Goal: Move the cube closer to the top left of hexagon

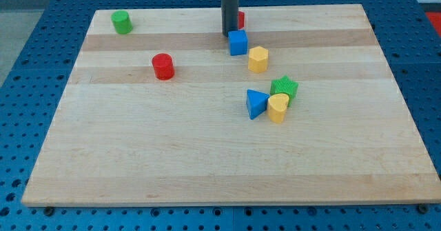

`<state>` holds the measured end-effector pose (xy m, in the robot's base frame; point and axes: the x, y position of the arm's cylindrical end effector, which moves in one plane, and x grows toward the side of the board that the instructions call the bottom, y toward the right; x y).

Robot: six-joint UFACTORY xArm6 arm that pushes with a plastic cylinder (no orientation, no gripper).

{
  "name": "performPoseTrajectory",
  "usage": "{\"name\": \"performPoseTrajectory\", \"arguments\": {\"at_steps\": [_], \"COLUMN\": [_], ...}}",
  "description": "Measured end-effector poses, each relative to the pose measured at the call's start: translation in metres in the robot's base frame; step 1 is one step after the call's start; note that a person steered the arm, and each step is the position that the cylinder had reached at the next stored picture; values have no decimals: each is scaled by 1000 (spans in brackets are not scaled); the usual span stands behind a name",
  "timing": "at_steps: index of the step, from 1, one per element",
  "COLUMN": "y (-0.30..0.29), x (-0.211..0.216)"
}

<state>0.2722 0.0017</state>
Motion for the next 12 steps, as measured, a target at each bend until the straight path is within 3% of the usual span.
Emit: {"name": "performPoseTrajectory", "arguments": {"at_steps": [3,6,8,10,12], "y": [0,21,83,91,74], "x": [-9,19,-15,-69,-76]}}
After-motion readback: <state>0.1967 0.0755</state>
